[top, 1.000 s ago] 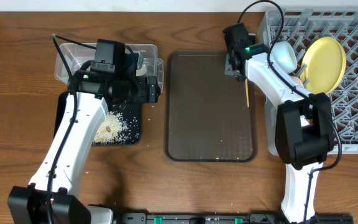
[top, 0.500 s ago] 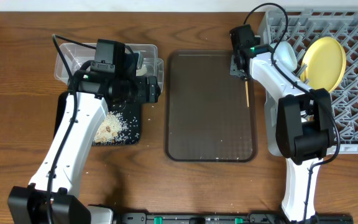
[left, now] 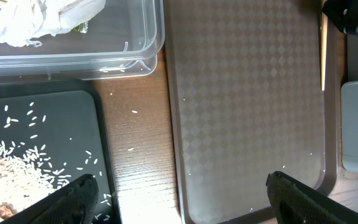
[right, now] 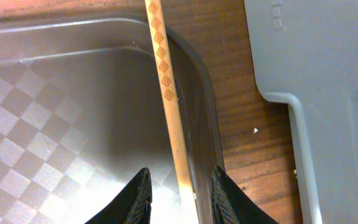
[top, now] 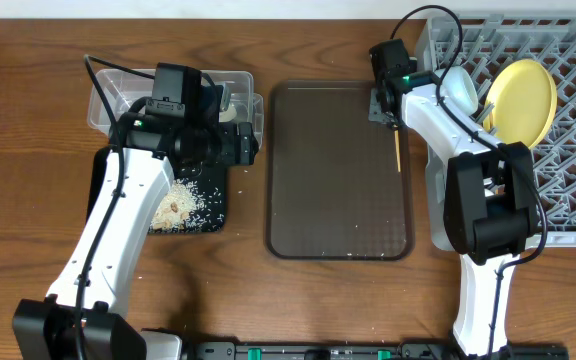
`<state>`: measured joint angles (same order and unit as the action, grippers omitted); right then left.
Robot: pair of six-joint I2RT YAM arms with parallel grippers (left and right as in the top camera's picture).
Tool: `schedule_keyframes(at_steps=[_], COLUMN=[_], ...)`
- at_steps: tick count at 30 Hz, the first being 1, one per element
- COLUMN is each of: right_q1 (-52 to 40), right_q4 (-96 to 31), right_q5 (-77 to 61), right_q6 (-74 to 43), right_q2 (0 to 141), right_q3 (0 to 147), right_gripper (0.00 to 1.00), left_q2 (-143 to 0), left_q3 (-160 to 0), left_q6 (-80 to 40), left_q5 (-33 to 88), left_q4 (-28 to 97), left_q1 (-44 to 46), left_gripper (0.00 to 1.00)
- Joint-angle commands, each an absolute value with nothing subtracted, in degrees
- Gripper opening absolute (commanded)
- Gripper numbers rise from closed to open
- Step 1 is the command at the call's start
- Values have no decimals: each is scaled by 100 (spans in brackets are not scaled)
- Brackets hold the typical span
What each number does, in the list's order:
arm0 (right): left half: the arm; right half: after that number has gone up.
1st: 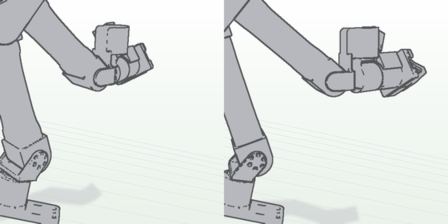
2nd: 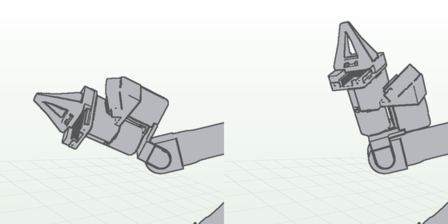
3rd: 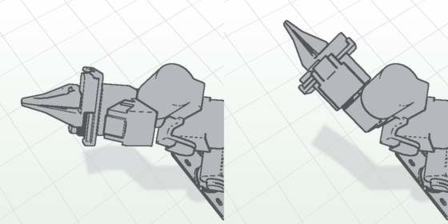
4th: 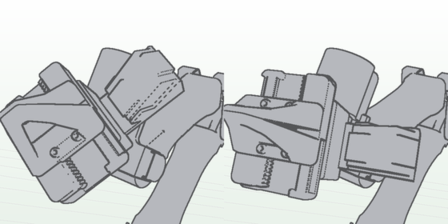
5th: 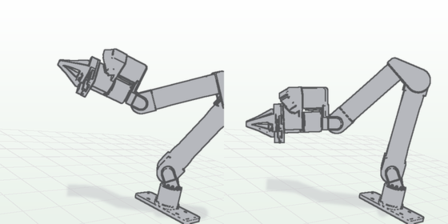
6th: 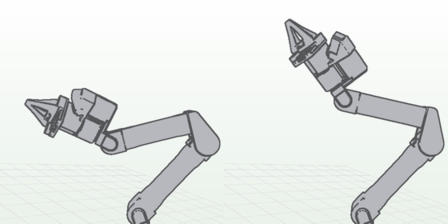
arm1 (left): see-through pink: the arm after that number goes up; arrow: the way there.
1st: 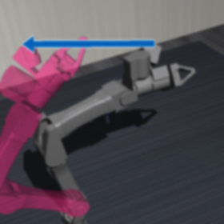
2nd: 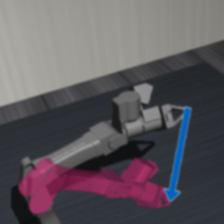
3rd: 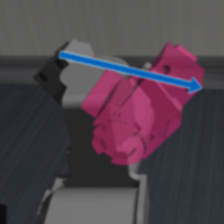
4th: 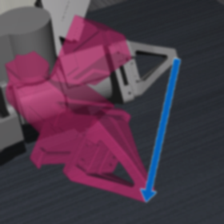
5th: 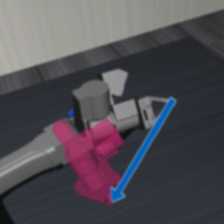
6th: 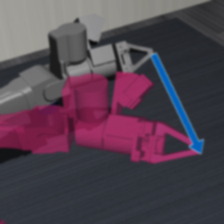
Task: Sort waste into correct bins and load items into the dishwasher rack
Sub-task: 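Reach right gripper to second chopstick on brown tray and grasp it, then carry second chopstick with right gripper and place it in rack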
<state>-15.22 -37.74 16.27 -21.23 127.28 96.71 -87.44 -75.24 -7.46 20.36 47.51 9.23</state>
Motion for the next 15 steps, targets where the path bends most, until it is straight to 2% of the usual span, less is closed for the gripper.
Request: schedule_keyframes(at_steps=[1, 8, 15], right_q1=[-1492, -1492, -1531], right_q4=[-3824, -3863, -3990], right_q5=[1605, 1487, 1024], right_q6=[-2073, -2051, -1955], right_q2=[12910, 13019, 13093], right_q3=[9706, 9706, 9706], right_gripper=[30, 30, 21], left_q2=[-8777, -8777, -8777], left_q3=[-7588, -7588, -7588], left_q6=[-733, -733, -733], left_q5=[1984, 1984, 1984], left_q4=[4753, 4753, 4753], left_q1=[945, 945, 945], left_gripper=[89, 89, 90])
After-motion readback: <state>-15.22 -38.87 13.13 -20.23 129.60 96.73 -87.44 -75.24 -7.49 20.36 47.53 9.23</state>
